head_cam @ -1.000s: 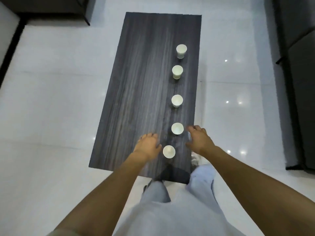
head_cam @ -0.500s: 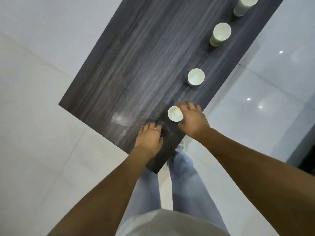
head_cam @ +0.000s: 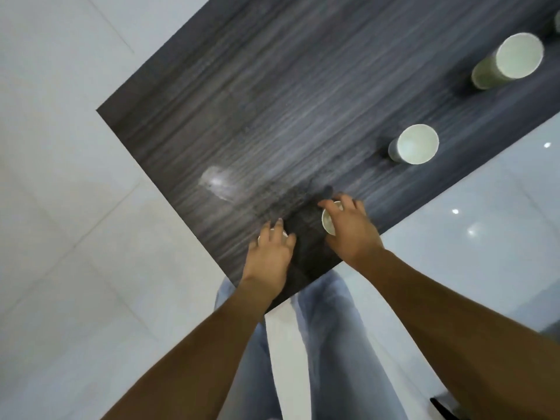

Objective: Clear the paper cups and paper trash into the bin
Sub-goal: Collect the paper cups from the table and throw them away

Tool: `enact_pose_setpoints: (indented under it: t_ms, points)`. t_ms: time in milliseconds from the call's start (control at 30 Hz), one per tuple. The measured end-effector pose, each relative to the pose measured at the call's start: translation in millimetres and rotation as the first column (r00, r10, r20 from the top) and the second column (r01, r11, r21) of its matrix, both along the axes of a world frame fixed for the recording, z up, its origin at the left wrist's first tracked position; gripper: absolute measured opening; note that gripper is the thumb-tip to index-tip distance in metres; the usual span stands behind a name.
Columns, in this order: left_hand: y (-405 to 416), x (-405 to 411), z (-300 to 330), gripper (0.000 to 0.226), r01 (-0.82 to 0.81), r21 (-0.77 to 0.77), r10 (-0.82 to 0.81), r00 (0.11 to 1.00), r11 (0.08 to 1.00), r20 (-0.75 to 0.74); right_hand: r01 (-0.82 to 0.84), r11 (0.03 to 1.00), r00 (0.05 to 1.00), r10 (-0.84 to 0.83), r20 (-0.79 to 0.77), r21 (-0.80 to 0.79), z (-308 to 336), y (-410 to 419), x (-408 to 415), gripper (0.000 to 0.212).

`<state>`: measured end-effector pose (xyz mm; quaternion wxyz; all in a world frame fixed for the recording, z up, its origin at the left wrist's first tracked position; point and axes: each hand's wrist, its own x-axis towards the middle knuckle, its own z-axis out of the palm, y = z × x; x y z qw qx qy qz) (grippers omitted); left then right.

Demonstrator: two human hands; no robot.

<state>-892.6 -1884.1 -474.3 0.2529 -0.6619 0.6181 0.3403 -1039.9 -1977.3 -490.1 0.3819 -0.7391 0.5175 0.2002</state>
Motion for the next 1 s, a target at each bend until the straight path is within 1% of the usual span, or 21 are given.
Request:
enact_pose_setpoints:
  t_ms: [100, 200, 233, 267, 333, 367, 467, 567, 733, 900, 1000]
  points:
    - [3.6, 10.7, 21.9, 0.059, -0.098, -0.013, 0.098, 0.994, 0.995, -0.05, 0.002, 1.0, 1.0, -0.002, 0.007, 0.018, 21.6, 1.6, 1.4, 0.064]
    - [-1.0, 22.8, 52.0, 0.055, -0.172, -0.057, 0.169, 0.984, 0.983, -0.055, 0.009, 0.999, 1.0, -0.009, -0.004, 0.036, 52.5, -0.6, 10.7, 0.066]
    - [1.6, 42.2, 85.3, 0.052, -0.223, -0.098, 0.218, 0.974, 0.97, -0.062, -0.012, 1.0, 1.0, 0.011, 0.016, 0.019, 88.3, -1.6, 28.9, 0.067]
    - [1.4, 48.7, 98.6, 0.05, -0.228, -0.1, 0.222, 0.973, 0.968, -0.07, -0.024, 0.999, 1.0, 0.024, 0.021, 0.032, 101.3, -0.2, 35.2, 0.067]
    - [-2.4, 52.0, 104.2, 0.047, -0.261, -0.087, 0.254, 0.963, 0.961, -0.086, -0.024, 0.996, 1.0, 0.023, 0.013, 0.083, 108.5, 0.8, 39.6, 0.067]
    - [-1.3, 64.5, 119.6, 0.047, -0.264, -0.103, 0.256, 0.963, 0.959, -0.086, -0.048, 0.995, 0.998, 0.045, 0.031, 0.093, 123.4, 2.0, 49.6, 0.067]
    - [9.3, 107.2, 165.3, 0.048, -0.264, -0.196, 0.257, 0.964, 0.944, -0.063, -0.087, 0.996, 0.994, 0.084, 0.077, 0.037, 174.7, 7.4, 92.8, 0.067]
    - [24.9, 161.0, 198.9, 0.051, -0.251, -0.279, 0.251, 0.967, 0.927, -0.037, -0.121, 0.993, 0.984, 0.121, 0.131, -0.013, 212.6, 13.2, 151.1, 0.069]
    - [69.5, 276.7, 242.2, 0.049, -0.221, -0.352, 0.243, 0.97, 0.91, 0.019, -0.215, 0.971, 0.962, 0.228, 0.149, -0.101, 254.5, 46.5, 274.1, 0.068]
    - [134.1, 407.0, 271.7, 0.044, -0.281, -0.375, 0.322, 0.945, 0.884, 0.05, -0.301, 0.938, 0.928, 0.33, 0.174, -0.172, 283.5, 92.5, 410.7, 0.069]
    - [177.1, 474.5, 288.5, 0.044, -0.366, -0.398, 0.415, 0.909, 0.841, 0.041, -0.378, 0.903, 0.886, 0.417, 0.204, -0.207, 299.7, 122.9, 490.4, 0.069]
